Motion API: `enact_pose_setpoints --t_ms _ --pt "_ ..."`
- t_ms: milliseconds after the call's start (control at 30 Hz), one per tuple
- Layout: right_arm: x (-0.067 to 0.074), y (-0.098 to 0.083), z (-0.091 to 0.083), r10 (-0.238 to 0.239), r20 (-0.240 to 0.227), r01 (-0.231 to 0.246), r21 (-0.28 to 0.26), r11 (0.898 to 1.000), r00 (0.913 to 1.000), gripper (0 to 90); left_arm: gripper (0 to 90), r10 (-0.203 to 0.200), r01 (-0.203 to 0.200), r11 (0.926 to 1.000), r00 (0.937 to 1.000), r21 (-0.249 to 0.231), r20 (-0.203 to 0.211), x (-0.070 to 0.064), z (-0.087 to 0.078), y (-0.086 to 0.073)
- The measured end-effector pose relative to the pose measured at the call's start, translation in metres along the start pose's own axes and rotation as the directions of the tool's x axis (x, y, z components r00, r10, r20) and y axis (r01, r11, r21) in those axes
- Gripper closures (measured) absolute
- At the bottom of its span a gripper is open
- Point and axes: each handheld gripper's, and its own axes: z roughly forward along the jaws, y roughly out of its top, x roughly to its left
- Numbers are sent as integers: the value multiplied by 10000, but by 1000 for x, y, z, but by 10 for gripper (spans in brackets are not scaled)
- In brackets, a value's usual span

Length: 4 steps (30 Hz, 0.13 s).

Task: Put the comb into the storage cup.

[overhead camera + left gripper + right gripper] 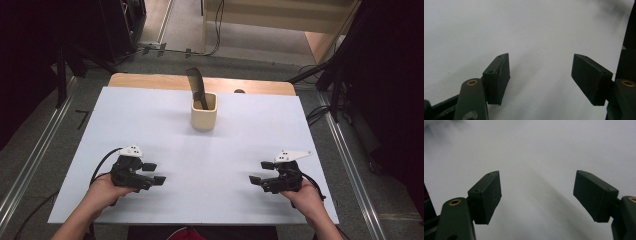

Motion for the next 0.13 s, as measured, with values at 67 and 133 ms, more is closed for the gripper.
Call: enact_pose_setpoints --t_ms 67,133 --pt "0 0 0 -92 20 92 38 10000 10000 206 322 -1 1 10000 10000 13 -17 0 0 0" --pt "-2 -1 1 -162 191 160 105 9998 9997 197 322 -10 10 10000 10000 31 -68 0 0 0"
